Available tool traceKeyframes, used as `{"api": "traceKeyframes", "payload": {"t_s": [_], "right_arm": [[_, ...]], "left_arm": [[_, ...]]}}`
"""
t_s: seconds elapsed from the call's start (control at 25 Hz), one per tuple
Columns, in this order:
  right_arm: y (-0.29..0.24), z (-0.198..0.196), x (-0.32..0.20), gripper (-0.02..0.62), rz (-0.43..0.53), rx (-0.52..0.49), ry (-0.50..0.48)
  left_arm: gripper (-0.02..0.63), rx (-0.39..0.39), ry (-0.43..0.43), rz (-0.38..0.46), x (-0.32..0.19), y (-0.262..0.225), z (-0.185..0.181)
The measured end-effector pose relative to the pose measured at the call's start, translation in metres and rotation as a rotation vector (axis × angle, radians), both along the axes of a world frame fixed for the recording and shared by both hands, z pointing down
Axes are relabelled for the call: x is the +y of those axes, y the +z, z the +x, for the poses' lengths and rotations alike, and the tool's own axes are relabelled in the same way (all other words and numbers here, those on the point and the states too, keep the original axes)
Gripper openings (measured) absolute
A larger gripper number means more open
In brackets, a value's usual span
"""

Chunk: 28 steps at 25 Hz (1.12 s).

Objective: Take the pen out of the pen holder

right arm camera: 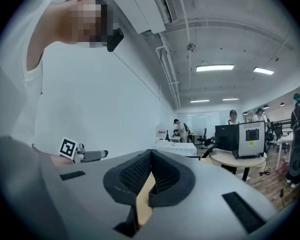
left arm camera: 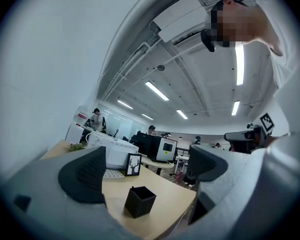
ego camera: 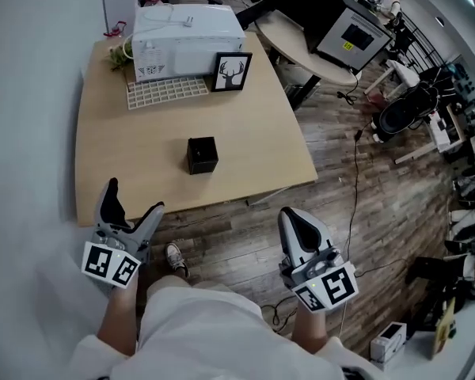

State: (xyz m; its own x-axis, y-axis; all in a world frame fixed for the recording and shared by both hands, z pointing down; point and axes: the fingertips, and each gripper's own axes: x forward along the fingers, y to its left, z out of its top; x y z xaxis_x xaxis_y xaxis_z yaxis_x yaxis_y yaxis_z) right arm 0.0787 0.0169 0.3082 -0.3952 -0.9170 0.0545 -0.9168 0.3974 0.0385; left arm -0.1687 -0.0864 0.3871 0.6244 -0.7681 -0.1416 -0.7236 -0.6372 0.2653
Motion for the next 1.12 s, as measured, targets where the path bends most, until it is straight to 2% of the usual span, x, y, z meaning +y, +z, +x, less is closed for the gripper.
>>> {"api": "traceKeyframes", "payload": {"t_s": [0.24, 0.44, 0.72, 0.84, 1.12], "right_arm": [[0.014, 0.004, -0.057, 0.002, -0.04, -0.011, 0.083], [0.03, 0.026, -0.08, 0.002, -0.089, -0.044, 0.118], [0.035, 0.048, -0.136, 0.002, -0.073, -0.073, 0.021], [0.036, 0.053, -0.158, 0.003, -0.076, -0.092, -0.026], [0.044, 0.062, -0.186, 0.002, -0.108, -0.085, -0.108]], "left_arm": [[0.517, -0.005, 0.097, 0.015, -0.087, -0.005, 0.024], [0.517, -0.018, 0.119, -0.05, -0.114, 0.021, 0.046], [0.515, -0.066, 0.073, -0.124, -0.13, 0.057, 0.078], [0.515, -0.109, 0.064, -0.158, -0.139, 0.073, 0.092], [0.514, -0.206, 0.111, -0.246, -0.162, 0.136, 0.136]]}}
